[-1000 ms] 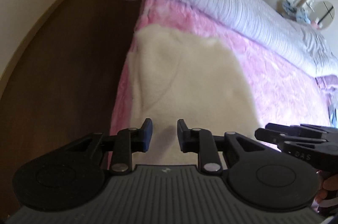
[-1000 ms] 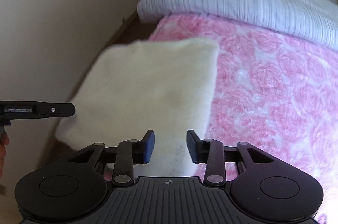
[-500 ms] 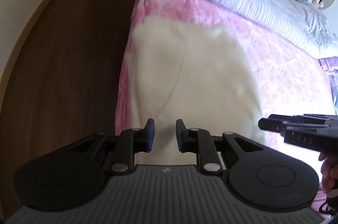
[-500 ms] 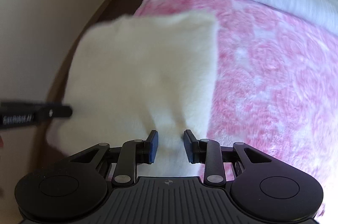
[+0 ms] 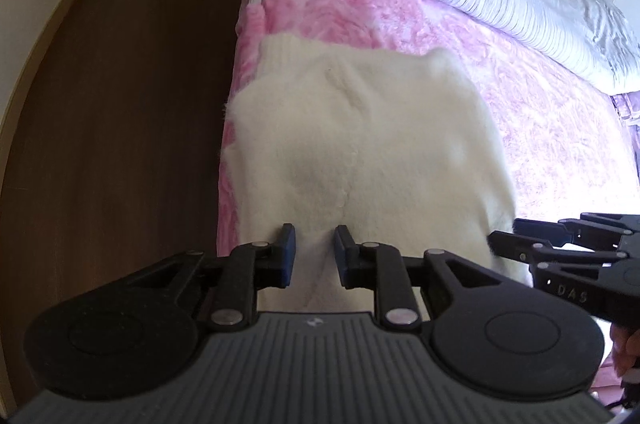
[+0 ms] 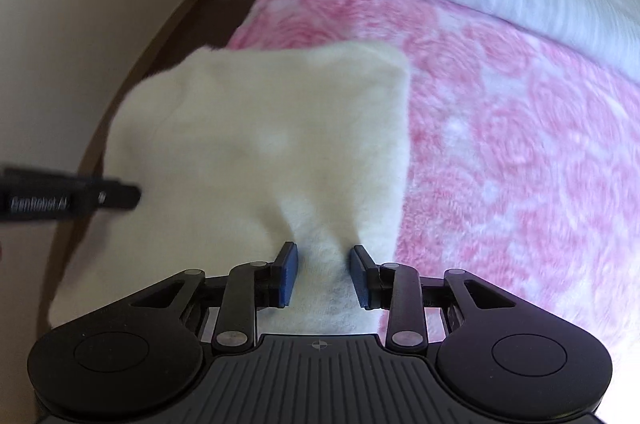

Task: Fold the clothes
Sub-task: 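Lower the sweater onto the bed and open both grippers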

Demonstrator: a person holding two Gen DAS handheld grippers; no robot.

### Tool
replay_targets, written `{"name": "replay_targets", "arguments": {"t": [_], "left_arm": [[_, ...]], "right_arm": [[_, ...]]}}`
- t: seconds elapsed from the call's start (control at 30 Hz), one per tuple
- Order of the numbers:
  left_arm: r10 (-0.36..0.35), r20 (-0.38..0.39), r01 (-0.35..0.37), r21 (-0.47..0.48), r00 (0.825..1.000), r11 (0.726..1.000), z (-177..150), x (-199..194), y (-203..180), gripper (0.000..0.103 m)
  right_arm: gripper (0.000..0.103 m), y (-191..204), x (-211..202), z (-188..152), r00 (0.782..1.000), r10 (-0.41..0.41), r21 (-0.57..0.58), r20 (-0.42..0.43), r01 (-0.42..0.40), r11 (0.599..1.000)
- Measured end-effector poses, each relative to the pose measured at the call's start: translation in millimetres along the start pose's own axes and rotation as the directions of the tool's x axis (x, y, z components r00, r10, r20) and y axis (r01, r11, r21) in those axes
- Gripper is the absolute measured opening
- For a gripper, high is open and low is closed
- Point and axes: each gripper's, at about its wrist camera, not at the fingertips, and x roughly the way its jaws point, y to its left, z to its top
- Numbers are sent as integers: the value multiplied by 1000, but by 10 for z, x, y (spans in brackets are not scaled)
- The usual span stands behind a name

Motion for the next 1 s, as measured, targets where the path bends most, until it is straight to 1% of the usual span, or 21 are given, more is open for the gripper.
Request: {"name": "replay_targets", "arguments": {"t": [0.07,0.13,0.27,0.4,0.5,0.6,0.7,0.77,0.87,1.0], "left_arm": [[13,-6,-13,-6,1000,1000,76,-63,-7,17],[39,5,-39,-4,999,999,157,-124,-18,16],[47,28,-46,-19,998,999,335,-174,-52,17],[63,30,-62,-12,998,998,561,35,-110,17],[81,-8,-81,-21,997,996,673,303,-64,16],[95,-1,-95,-12,995,995,707,395,-55,16],[89,9,-89,-25,996,996,654,293,-57,15],[80,22,-79,-37,997,996,586,177,-65,15],[66,15,-65,-61,998,996,338,-71,-94,15],[56,-26,-58,-107,998,993,-85,-270,-156,15]], "right_arm": [[34,-92,-21,100,998,33,28,-44,-31,999],[34,-231,-69,226,997,58,94,-41,-54,994],[34,-395,-23,497,1000,29,132,-10,-27,991],[34,-495,197,669,998,65,184,-9,-63,981],[34,-551,387,703,994,103,224,-46,-91,970],[34,-590,479,679,991,127,236,-44,-113,965],[34,-623,382,657,989,148,236,-19,-140,962],[34,-621,243,598,987,160,226,-7,-154,962],[34,-512,-39,420,984,176,156,3,-174,972],[34,-315,-307,40,981,191,56,-41,-188,980]]}}
